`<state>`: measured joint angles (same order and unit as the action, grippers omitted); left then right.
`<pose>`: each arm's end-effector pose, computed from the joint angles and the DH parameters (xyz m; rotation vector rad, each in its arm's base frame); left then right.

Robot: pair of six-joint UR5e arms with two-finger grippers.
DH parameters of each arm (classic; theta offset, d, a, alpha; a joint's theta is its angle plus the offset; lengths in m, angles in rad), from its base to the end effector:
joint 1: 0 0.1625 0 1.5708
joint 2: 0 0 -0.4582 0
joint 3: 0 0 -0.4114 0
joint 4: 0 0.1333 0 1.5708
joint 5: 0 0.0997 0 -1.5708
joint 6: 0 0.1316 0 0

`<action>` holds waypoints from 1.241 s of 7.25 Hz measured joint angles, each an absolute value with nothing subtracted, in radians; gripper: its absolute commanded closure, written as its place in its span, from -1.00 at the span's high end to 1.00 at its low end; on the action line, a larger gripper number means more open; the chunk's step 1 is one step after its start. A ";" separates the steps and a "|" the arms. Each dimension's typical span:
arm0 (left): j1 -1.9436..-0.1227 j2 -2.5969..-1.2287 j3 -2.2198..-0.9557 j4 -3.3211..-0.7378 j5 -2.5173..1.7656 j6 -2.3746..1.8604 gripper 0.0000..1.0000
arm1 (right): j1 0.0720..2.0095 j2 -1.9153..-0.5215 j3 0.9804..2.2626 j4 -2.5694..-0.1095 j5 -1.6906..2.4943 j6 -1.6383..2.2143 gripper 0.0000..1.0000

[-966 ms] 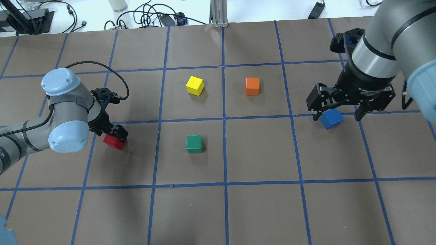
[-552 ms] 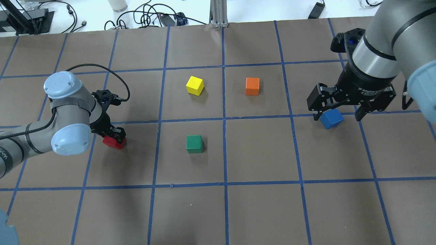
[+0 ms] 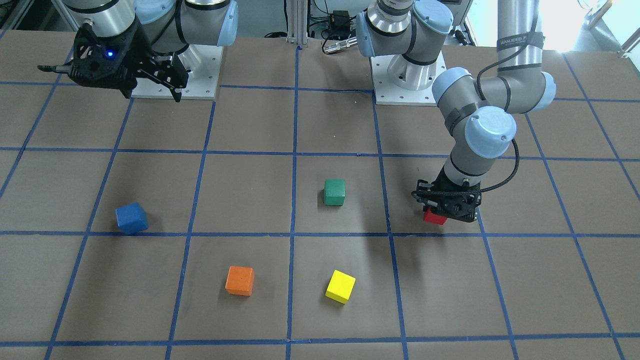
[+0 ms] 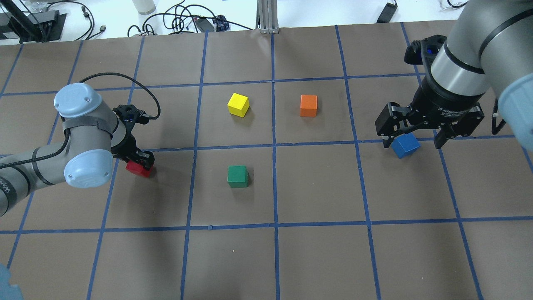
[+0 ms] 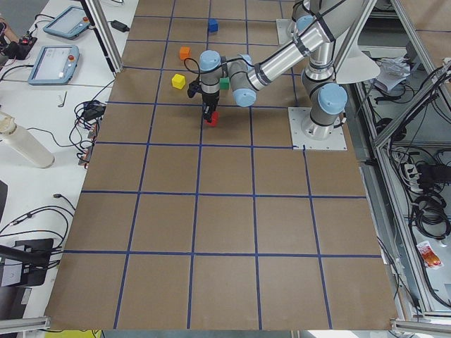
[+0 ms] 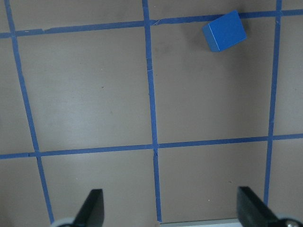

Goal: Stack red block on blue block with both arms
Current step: 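Carry the red cube with the left gripper toward the table center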

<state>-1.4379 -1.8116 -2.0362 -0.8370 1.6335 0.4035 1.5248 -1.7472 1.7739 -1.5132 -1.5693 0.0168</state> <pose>-0.0543 -0.5375 0.2120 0.4133 3.0459 -0.0153 0.1141 -0.4248 0.4631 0.0986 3.1345 0.1322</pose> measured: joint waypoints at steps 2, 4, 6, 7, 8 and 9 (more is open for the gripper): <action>-1.604 -1.842 -1.884 -0.957 1.624 0.158 -0.98 | 1.525 -1.747 1.774 -1.515 -1.569 0.018 1.00; -1.761 -1.893 -1.767 -1.019 1.594 -0.067 -0.98 | 1.525 -1.748 1.773 -1.515 -1.569 0.018 1.00; -1.865 -1.948 -1.723 -1.007 1.538 -0.210 -0.97 | 1.525 -1.747 1.774 -1.512 -1.569 0.018 1.00; -1.894 -1.982 -1.709 -0.978 1.527 -0.252 -0.95 | 1.525 -1.747 1.775 -1.511 -1.570 0.018 1.00; -1.911 -2.018 -1.702 -0.927 1.521 -0.271 -0.85 | 1.525 -1.747 1.775 -1.510 -1.570 0.018 1.00; -1.925 -2.052 -1.699 -0.870 1.520 -0.280 0.18 | 1.525 -1.747 1.775 -1.509 -1.571 0.018 1.00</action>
<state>-1.9250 -2.0518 -1.6988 -0.8700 1.5197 -0.2804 1.5248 -1.7472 1.7747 -1.5095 -1.5706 0.0181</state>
